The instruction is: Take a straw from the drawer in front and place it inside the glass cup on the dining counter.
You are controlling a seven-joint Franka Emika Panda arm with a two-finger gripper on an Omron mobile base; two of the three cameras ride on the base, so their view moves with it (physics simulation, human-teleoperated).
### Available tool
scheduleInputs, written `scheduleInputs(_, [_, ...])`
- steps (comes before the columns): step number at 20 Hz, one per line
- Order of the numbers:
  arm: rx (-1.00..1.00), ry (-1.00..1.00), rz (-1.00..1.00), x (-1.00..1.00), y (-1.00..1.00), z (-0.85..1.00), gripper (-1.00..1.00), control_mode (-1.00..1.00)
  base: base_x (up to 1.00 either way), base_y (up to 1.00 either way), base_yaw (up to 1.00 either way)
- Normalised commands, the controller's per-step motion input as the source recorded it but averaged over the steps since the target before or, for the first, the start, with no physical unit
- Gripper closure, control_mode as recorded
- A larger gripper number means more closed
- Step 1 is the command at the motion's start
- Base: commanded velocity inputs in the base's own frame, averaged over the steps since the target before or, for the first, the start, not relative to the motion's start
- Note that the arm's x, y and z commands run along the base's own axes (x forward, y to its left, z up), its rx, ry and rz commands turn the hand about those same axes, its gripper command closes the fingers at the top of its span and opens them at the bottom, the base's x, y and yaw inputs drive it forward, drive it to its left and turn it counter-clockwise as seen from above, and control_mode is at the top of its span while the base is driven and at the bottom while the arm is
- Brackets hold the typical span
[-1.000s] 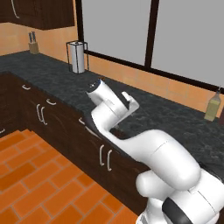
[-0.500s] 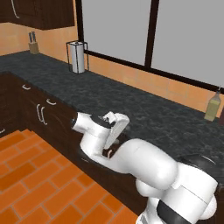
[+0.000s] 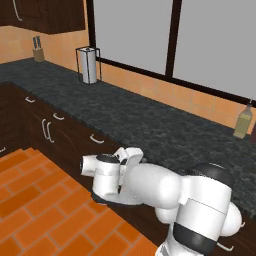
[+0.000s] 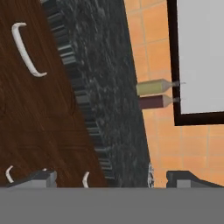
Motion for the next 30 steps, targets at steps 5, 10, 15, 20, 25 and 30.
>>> scheduleInputs(5, [-0.09, -0.02, 0.00, 0.00, -0.24, -0.47, -1.00, -1.00, 0.00, 0.00, 0.00])
scheduleInputs(10, [0.08, 0.00, 0.08, 0.00, -0.66, -0.30, -1.00, -1.00, 0.00, 0.00, 0.00])
scheduleInputs(15, [0.03, -0.01, 0.08, 0.14, -0.45, -0.27, -1.00, -1.00, 0.00, 0.00, 0.00])
scheduleInputs(20, [0.00, -0.02, 0.07, 0.28, -0.37, -0.27, -1.00, -1.00, 0.00, 0.00, 0.00])
scheduleInputs(25, [0.00, 0.00, 0.05, 0.31, -0.11, -0.32, -1.00, -1.00, 0.00, 0.00, 0.00])
scheduleInputs(30, [-0.01, 0.00, 0.00, 0.46, 0.00, -0.33, -1.00, -1.00, 0.00, 0.00, 0.00])
